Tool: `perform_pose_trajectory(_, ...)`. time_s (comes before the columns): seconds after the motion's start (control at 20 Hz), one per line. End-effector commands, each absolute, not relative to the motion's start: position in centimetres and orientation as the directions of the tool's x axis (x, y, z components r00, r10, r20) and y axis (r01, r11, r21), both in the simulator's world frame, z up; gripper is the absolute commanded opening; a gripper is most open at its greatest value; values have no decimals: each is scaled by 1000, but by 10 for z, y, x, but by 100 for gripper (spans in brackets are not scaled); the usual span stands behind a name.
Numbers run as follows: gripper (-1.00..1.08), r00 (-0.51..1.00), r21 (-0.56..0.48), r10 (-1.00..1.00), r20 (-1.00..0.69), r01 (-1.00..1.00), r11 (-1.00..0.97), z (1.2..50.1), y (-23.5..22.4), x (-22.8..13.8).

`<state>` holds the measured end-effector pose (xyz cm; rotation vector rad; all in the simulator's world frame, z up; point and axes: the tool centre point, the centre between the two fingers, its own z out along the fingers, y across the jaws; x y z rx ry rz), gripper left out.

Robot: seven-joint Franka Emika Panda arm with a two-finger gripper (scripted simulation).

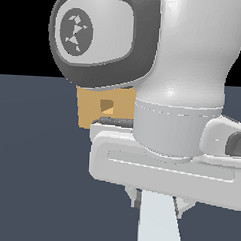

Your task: Insert the peg into the horizontal hole in a box.

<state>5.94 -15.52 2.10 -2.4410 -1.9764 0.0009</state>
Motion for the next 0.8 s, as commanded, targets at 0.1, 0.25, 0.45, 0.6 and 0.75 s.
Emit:
perform_pose_trajectory(0.1, -100, 208, 0, 978, 0, 978, -208, 21, -155, 60)
perform_pose_trajectory(0.25, -100, 208, 0, 978, 0, 978, -208, 21, -155, 60)
perform_pose_trajectory(0.45, -100, 209, -1, 978, 0, 978, -209, 21, -154, 59)
perform_pose_trajectory(0.6, -100, 211, -1, 977, 0, 977, -211, 23, -153, 56)
perform_pose_trajectory(0.75, -100, 215, -1, 977, 0, 977, -215, 25, -150, 51)
